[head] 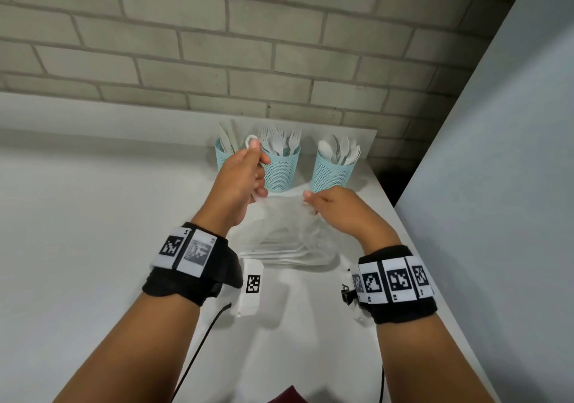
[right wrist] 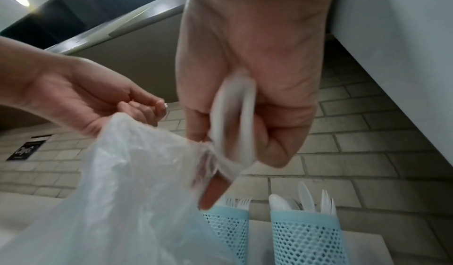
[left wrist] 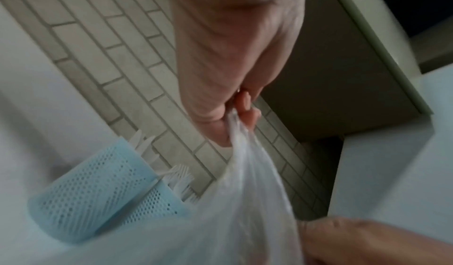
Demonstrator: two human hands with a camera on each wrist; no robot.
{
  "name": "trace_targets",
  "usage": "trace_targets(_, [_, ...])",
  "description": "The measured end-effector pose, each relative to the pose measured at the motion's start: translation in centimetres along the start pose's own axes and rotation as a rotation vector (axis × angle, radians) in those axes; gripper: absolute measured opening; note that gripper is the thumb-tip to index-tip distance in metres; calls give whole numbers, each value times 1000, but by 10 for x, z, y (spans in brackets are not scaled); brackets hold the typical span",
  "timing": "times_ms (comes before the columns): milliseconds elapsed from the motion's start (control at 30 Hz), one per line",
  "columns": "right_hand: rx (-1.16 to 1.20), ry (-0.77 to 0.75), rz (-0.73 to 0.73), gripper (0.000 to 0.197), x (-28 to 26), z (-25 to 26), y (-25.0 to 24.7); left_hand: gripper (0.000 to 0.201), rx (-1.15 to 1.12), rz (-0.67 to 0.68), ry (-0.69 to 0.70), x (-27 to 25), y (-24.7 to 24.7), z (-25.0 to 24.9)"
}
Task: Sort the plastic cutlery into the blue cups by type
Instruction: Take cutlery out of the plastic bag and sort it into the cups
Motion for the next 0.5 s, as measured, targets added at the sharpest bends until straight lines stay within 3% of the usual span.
trace_targets(133, [-34, -57, -295, 39, -2, 7, -30, 41, 730, -30, 111, 0, 4, 1])
trace_targets(200, [162, -99, -350, 17, -2, 10, -32, 45, 1026, 5, 56, 2, 6, 17])
trace_targets(267, [468, -84, -404, 10, -1, 1, -31, 29, 1154, -8, 21, 4, 2, 24])
trace_targets(333, [728, 15, -424, 5, 0, -17, -24, 32, 1059, 15, -39, 7, -2, 30])
trace_targets(500, [1243, 286, -352, 2, 7, -46, 12, 21, 146, 146, -440, -1, -4, 63])
Point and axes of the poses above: each hand's wrist, its own x-axis towards the middle knuckle, its own y-axis out of the palm, z = x × y, the point moved 10 cm from there along x, towards the middle knuckle, and after that the axes turned 8 degrees about -y, right-handed, at the moved point
